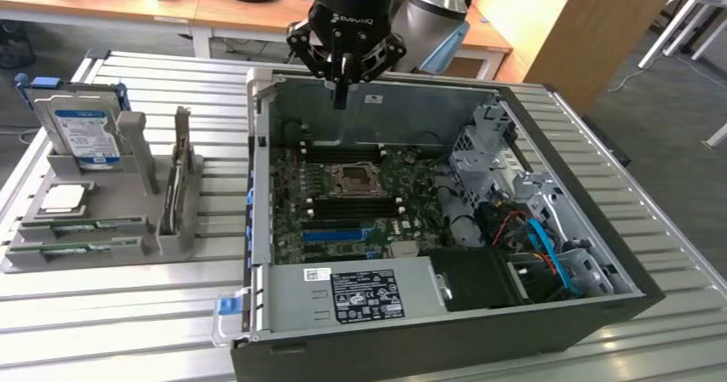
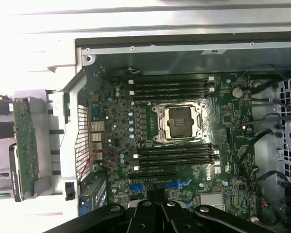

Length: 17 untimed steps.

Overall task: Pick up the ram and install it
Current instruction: 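Reach for the ram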

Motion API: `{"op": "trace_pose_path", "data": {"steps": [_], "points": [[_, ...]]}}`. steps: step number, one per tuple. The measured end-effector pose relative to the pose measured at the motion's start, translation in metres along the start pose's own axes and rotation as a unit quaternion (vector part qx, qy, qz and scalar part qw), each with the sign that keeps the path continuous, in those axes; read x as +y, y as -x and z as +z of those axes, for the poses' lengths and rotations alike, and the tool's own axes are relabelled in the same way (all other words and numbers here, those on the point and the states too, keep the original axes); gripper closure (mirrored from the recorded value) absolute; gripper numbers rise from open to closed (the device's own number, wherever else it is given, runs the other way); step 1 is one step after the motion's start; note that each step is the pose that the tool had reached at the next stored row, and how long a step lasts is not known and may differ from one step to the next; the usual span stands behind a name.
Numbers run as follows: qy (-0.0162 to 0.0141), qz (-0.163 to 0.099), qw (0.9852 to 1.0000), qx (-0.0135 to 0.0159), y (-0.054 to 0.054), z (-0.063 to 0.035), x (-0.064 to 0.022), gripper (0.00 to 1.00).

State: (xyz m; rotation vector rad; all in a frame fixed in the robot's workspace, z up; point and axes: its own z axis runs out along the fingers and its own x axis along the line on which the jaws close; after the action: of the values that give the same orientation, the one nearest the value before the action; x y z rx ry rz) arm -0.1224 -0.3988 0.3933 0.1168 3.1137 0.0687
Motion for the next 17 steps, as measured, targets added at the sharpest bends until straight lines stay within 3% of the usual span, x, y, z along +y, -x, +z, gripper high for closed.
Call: {"op": "trace_pose_path", "data": {"steps": [17], "points": [[0.0000, 0.000, 1.0000, 0.0000, -0.018, -0.0004, -0.0011, 0.89]]}}
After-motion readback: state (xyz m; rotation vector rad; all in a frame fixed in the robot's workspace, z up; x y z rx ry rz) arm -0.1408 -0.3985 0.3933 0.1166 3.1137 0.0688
